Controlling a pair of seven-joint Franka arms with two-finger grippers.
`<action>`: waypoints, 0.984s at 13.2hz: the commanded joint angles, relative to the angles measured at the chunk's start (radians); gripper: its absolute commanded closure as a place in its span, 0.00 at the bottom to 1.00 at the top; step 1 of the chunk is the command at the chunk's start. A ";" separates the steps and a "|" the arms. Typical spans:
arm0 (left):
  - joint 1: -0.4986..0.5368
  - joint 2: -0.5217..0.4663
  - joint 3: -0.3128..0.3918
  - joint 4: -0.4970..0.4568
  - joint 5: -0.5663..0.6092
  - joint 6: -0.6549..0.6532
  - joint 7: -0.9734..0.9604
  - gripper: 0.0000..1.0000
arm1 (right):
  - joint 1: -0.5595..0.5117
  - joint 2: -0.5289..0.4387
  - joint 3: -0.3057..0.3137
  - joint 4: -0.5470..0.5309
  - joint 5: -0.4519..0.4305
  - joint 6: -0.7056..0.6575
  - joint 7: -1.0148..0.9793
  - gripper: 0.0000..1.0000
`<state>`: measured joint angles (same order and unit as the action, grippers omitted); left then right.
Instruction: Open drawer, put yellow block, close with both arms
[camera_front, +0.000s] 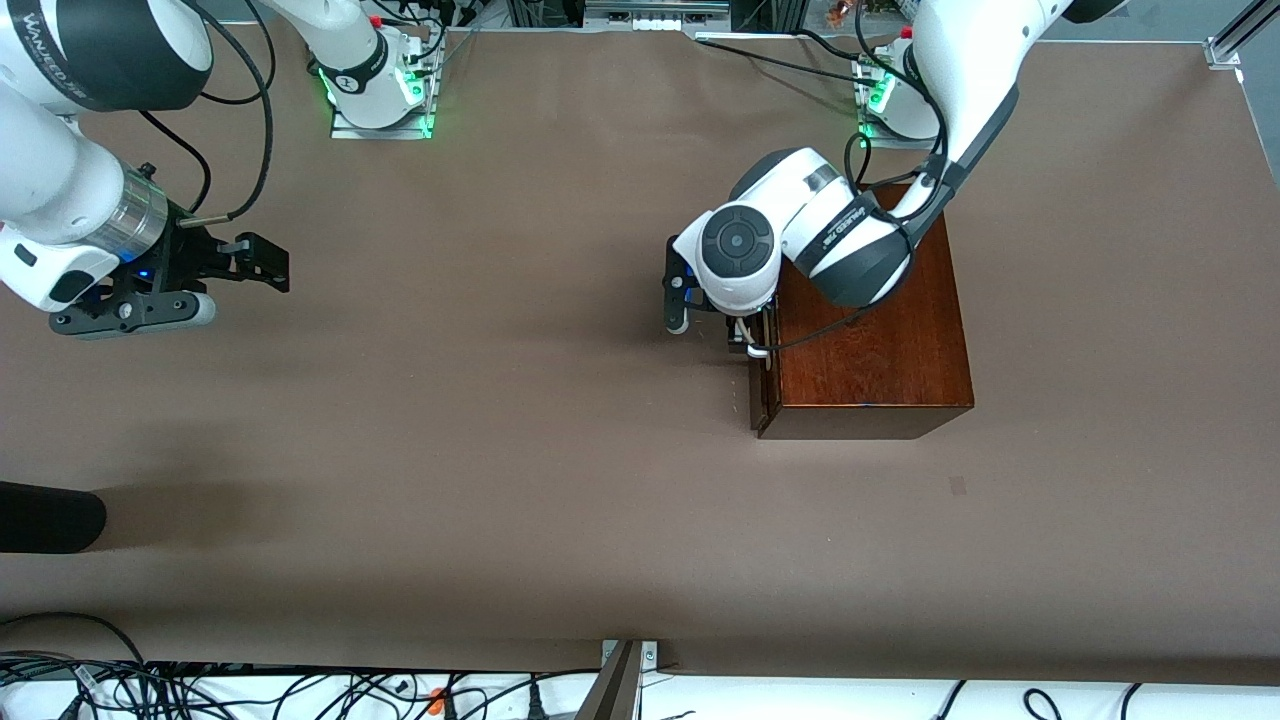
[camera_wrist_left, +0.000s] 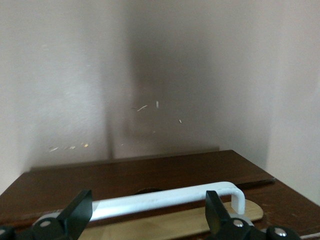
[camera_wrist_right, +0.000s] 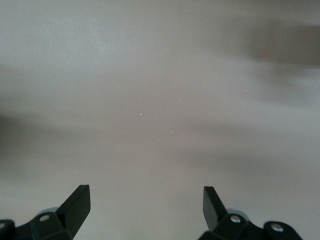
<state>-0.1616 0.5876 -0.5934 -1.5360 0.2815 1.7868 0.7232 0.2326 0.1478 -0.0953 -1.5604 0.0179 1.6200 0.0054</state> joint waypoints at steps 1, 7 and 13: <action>0.013 -0.132 -0.002 -0.006 -0.007 -0.047 -0.187 0.00 | -0.018 0.004 -0.007 -0.007 0.055 -0.025 0.016 0.00; 0.226 -0.288 0.012 0.144 -0.044 -0.292 -0.496 0.00 | -0.009 0.003 -0.011 -0.001 0.060 -0.015 -0.001 0.00; 0.213 -0.512 0.428 0.033 -0.301 -0.163 -0.541 0.00 | -0.018 0.004 -0.014 -0.001 0.077 0.006 -0.028 0.00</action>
<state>0.1363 0.1816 -0.3449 -1.3800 0.0621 1.5521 0.2184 0.2235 0.1574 -0.1101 -1.5675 0.0707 1.6207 -0.0048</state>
